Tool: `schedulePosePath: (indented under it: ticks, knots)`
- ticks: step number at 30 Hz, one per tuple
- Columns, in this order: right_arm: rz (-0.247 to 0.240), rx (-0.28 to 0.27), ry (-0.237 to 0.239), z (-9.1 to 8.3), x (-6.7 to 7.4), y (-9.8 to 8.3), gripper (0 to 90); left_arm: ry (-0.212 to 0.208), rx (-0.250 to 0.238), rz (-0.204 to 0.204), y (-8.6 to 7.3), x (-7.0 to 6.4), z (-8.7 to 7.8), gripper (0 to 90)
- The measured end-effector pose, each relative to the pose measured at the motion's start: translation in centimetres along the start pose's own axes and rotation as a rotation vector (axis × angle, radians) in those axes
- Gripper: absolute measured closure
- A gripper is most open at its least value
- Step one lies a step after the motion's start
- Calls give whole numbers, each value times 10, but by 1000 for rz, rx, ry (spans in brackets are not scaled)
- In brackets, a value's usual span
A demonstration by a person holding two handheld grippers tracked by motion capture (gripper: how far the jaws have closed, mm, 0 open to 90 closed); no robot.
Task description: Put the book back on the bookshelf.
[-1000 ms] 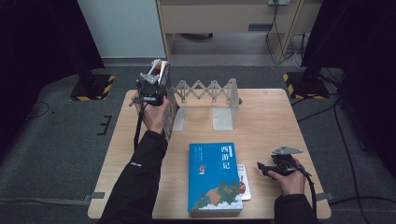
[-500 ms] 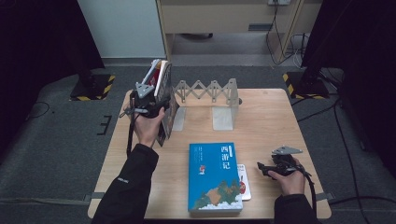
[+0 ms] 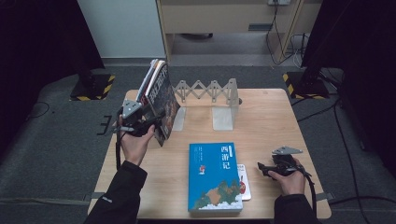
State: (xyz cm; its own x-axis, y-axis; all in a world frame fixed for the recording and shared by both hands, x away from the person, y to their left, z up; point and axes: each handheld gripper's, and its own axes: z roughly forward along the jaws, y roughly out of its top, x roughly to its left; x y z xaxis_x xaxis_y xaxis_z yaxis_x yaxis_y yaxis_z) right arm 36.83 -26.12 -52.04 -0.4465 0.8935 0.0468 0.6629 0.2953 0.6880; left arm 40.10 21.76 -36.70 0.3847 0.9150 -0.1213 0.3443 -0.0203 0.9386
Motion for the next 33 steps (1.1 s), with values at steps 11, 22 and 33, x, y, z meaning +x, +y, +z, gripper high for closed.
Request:
schedulePosePath:
  ticks: [11,22,33]
  knots:
    - [-4,-10,-1,0,0,0,259,-72,86,4,-45,-3,-16,284]
    - [-4,-21,13,-2,5,1,258,-99,222,-10,-99,-10,-14,256]
    - [6,-71,65,-7,21,8,256,-165,288,39,-121,-26,1,252]
